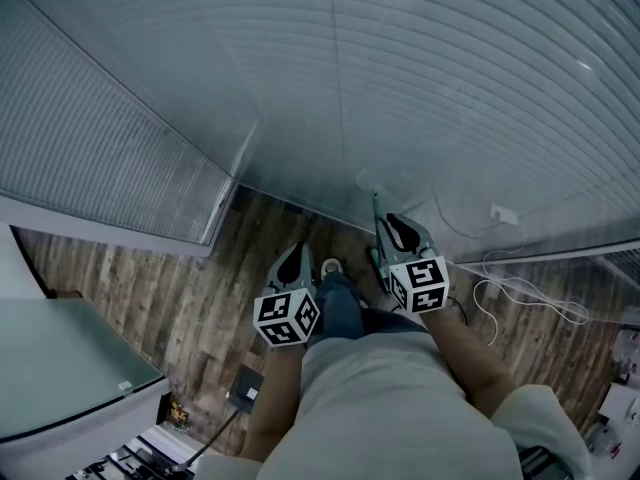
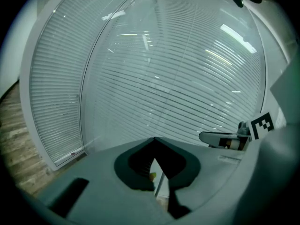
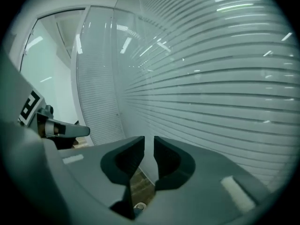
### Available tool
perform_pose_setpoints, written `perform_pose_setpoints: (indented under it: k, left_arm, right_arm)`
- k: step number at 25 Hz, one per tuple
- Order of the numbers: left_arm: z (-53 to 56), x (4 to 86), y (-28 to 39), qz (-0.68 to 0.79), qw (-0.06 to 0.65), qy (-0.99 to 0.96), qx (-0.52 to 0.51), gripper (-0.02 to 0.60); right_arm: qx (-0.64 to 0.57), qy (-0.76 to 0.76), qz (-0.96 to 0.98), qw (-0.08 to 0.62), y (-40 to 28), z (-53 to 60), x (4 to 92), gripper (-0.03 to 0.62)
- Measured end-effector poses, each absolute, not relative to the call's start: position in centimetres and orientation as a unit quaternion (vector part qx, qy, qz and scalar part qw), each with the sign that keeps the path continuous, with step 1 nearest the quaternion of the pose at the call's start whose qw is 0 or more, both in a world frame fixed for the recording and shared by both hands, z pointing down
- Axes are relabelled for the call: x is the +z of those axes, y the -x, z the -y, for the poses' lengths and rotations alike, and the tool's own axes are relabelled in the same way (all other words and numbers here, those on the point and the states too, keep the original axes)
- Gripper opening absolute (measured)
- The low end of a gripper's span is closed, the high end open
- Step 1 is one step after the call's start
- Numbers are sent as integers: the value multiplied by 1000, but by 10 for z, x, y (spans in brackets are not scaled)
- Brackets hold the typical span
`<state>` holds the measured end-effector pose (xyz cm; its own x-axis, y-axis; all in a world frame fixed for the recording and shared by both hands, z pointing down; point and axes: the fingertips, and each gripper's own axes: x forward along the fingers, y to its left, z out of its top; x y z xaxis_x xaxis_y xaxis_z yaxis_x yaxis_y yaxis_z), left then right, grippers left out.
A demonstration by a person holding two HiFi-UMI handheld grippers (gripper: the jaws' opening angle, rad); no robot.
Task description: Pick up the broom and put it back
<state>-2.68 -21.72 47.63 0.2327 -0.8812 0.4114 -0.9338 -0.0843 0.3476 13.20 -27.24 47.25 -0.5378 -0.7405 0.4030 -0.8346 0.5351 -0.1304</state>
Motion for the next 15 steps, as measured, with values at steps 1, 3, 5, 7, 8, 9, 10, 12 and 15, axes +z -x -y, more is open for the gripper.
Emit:
perform_pose_setpoints:
  k: [1,3,5,7,8,9,10,12,15]
  left_arm:
    - [217,473,26,616,275,-737,46,6]
    - [216,467,23,613,270,-741,45,6]
    - [211,461,18,610,265,-745,47,6]
    - [209,456,14,609,263,-747,47,6]
    - [208,455,13,609,262,-747,47,6]
    - [208,453,11,609,261,-748,47,6]
    - [208,451,8,608,260,-748,47,6]
    - [205,446,5,608,256,-750,49,6]
    - [200,440,4,608,254,-751,50,6]
  right_arm:
    - [152,-450,867,147,-128,270,466,67]
    - [145,-439,875,141,-122,264,453,58]
    - [140,-430,881,136,-119,256,442,42]
    - [137,-421,887,131,-116,249,434,34]
    - [137,-416,890,127,-115,247,430,28]
    - [136,-411,893,124,-114,245,427,25]
    - [135,-406,896,121,-114,243,424,22]
    - [133,-397,901,118,-114,237,418,13]
    - [134,-383,906,117,-111,228,414,7]
